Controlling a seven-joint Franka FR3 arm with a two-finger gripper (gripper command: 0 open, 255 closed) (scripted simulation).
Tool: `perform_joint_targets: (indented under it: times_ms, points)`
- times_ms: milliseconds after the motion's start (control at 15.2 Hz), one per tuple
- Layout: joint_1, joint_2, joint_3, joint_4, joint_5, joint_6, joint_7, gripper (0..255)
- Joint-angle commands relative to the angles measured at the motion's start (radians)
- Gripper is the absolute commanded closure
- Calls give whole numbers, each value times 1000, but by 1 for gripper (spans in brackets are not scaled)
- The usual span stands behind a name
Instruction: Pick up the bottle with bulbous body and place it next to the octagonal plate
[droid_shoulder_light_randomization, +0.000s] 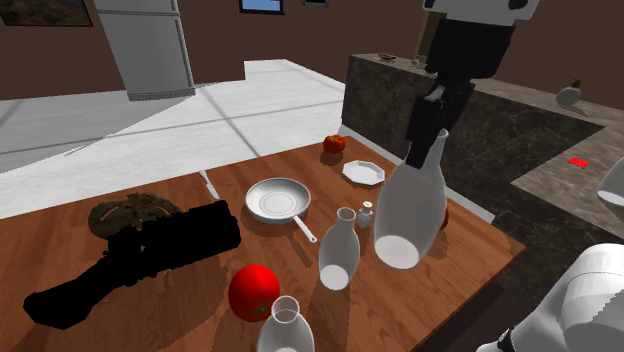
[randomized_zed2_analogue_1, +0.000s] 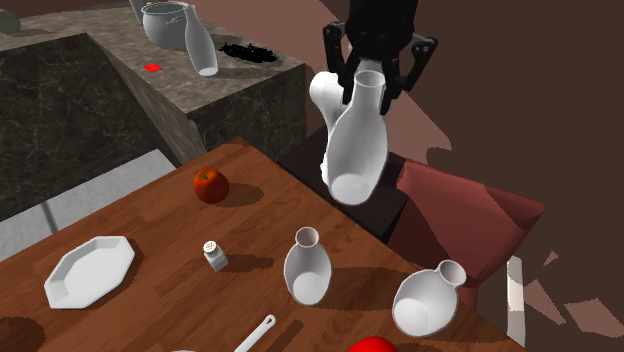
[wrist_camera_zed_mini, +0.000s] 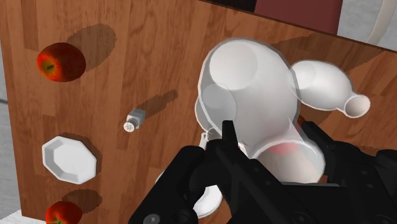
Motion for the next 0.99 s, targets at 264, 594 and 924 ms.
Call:
perform_joint_targets:
  times_ms: [264,594,924]
  points:
    - [-8,45,-2,119,-10,-74,10,255]
    - [-14,87,-2,224,-18,-137,19,255]
    - [-31,110,-53,167,-52,-66,-61,255]
